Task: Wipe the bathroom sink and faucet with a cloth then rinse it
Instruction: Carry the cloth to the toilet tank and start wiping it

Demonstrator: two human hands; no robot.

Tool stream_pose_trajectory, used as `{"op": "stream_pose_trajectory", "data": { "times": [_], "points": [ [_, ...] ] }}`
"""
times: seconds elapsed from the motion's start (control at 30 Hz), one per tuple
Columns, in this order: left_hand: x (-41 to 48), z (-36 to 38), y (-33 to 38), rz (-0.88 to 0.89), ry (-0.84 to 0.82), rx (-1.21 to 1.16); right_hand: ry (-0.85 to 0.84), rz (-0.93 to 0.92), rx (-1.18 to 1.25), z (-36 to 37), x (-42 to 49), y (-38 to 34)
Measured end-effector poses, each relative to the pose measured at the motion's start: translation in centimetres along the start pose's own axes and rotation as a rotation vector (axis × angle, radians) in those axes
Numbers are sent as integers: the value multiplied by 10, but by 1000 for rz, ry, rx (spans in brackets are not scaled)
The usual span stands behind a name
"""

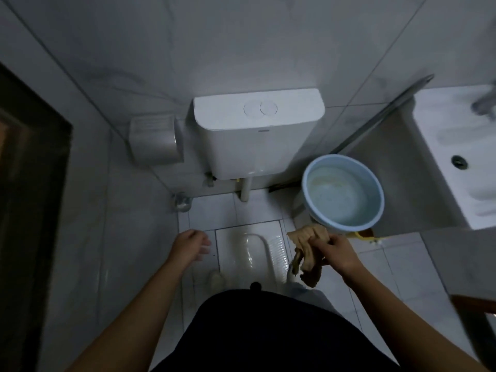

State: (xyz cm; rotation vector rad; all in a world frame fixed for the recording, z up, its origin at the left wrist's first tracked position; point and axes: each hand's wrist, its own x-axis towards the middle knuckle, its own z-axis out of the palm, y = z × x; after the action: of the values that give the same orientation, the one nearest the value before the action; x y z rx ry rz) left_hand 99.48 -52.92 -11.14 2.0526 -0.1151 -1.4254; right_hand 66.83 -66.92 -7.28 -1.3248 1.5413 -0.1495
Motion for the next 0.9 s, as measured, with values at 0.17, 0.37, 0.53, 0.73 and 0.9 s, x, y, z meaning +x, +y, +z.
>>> {"op": "stream_pose_trajectory", "data": {
  "times": [0.17, 0.37, 0.53, 0.73, 0.9],
  "points": [
    [-9, 27, 32, -6, -64, -184, -47, -113, -1, 11, 15, -29],
    [-41, 89, 67, 105, -233, -211, -227, -432, 5, 7, 31, -80],
    [-65, 131, 118, 371, -155, -260, -330, -645, -35, -26, 43, -120],
    [-80, 126, 173, 515, -53, -306, -261, -677, 12, -62, 59, -156],
    [-93, 124, 209, 616, -58, -143, -366, -481, 195, -77, 72, -197]
  ]
}}
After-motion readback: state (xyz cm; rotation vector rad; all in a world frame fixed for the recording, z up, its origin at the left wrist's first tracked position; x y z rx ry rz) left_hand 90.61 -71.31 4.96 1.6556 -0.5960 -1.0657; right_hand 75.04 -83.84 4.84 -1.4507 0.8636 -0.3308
